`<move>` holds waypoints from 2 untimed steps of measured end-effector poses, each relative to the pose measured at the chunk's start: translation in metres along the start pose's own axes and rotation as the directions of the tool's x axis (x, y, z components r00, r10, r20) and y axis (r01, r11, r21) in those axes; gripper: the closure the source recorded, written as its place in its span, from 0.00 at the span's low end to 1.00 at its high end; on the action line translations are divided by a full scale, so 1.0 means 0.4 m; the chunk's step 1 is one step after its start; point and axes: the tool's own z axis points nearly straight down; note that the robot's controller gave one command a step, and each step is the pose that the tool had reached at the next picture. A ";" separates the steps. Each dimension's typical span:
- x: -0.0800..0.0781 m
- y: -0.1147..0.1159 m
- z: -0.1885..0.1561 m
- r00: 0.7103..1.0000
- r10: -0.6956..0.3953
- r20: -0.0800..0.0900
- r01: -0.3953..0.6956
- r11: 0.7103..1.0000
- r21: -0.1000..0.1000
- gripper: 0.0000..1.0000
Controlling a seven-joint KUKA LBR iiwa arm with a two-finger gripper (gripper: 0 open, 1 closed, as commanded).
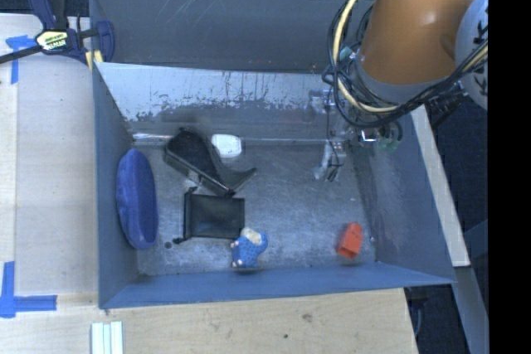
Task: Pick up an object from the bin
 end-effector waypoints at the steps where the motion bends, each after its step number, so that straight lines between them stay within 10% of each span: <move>1: 0.171 0.099 0.142 0.983 -0.182 -0.007 0.182 0.983 -0.002 0.00; 2: 0.118 -0.172 0.375 0.927 -0.374 -0.007 0.374 0.927 -0.001 0.00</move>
Offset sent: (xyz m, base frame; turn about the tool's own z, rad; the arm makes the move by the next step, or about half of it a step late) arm -0.0672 0.0387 -0.0556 -0.1822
